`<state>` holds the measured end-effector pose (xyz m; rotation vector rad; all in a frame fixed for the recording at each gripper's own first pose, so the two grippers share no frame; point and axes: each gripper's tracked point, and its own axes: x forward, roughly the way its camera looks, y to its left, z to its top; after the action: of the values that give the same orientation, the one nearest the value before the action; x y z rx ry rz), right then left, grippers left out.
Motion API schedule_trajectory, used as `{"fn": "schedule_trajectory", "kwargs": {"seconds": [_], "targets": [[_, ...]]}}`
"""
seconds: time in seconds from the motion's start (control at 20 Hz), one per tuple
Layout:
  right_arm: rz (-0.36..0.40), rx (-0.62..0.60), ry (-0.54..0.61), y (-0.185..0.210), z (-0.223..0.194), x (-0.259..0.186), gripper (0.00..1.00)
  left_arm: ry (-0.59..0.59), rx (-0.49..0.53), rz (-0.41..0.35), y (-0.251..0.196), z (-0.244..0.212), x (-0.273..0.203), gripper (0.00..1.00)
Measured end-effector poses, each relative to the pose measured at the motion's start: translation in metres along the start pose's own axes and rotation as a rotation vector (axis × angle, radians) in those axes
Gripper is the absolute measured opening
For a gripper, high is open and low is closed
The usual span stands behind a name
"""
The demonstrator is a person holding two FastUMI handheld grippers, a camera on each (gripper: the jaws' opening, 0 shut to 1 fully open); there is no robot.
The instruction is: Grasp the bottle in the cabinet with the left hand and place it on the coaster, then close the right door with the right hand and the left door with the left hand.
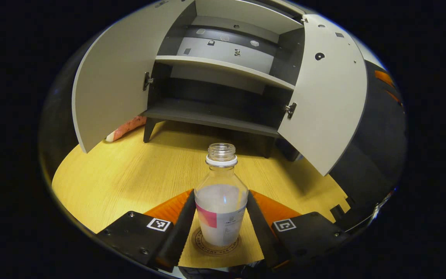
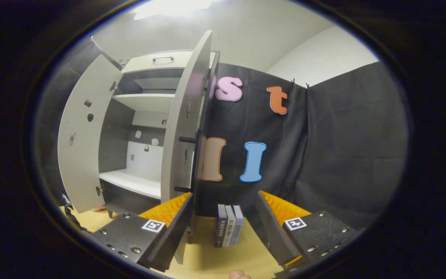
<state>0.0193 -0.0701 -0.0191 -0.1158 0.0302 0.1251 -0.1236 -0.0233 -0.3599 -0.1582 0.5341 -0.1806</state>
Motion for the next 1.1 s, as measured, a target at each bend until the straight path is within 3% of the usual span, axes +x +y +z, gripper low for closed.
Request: {"fn": "schedule_trajectory", "kwargs": {"seconds": [0.85, 1.1], "targets": [[0.066, 0.028, 0.021, 0.028, -0.009, 0.009, 0.97, 0.105, 0.109, -0.043, -0.016, -0.028, -0.023, 0.82], [0.055, 0.038, 0.020, 0.025, -0.010, 0.009, 0.96, 0.191, 0.140, -0.033, -0.019, -0.046, -0.024, 0.84]]}}
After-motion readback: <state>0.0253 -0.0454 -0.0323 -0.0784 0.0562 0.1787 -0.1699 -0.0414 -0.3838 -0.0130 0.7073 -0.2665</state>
